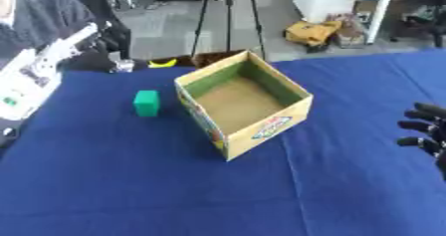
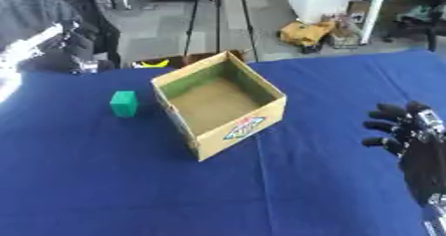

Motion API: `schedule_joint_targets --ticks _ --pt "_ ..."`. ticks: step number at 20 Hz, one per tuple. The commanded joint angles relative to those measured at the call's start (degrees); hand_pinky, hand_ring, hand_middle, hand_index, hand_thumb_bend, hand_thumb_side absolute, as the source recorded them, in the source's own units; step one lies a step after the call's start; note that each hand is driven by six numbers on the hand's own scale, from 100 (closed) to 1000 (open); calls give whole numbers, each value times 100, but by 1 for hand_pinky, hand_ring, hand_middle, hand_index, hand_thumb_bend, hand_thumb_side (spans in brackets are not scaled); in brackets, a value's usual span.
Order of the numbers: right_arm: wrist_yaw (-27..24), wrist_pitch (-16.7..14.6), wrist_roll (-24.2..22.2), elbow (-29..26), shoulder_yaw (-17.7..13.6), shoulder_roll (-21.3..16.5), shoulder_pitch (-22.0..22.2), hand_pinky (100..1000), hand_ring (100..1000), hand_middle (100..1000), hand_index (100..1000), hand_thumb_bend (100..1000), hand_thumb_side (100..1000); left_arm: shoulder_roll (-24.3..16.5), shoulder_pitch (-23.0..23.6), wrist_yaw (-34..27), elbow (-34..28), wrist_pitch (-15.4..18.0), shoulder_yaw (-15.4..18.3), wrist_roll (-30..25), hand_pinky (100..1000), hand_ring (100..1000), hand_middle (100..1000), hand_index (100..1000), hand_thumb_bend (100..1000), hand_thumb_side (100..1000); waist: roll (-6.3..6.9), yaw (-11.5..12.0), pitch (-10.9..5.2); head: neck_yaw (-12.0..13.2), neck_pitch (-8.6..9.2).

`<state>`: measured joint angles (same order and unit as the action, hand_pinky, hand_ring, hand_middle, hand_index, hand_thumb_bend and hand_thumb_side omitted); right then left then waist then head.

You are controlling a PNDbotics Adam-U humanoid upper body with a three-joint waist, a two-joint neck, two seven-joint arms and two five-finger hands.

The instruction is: Pick up objects on the table and place them in the box.

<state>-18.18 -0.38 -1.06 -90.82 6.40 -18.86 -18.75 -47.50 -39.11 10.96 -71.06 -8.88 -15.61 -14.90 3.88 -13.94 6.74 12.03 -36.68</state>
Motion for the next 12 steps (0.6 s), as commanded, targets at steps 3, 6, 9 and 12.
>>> schedule_joint_targets --ticks 3,6,9,12 --pt "51 -1 -48 -79 2 -191 -124 574 735 704 807 100 1000 -173 -363 494 731 366 -118 -483 753 800 797 885 698 443 44 -57 -5 29 123" --pt "56 -5 -54 -84 -3 -201 -132 574 735 704 807 100 1000 -69 -556 775 1189 645 25 -741 748 798 796 884 636 432 56 -71 35 6 153" --pt "59 -5 -54 -86 -8 -208 -136 574 735 705 807 100 1000 30 -681 1050 1636 919 59 -702 754 809 808 887 578 411 67 -87 76 5 168" --pt "62 -7 -58 -90 -10 -209 -145 574 735 705 807 100 1000 124 -759 1317 1956 1186 65 -523 754 812 811 888 543 394 76 -101 114 -12 186"
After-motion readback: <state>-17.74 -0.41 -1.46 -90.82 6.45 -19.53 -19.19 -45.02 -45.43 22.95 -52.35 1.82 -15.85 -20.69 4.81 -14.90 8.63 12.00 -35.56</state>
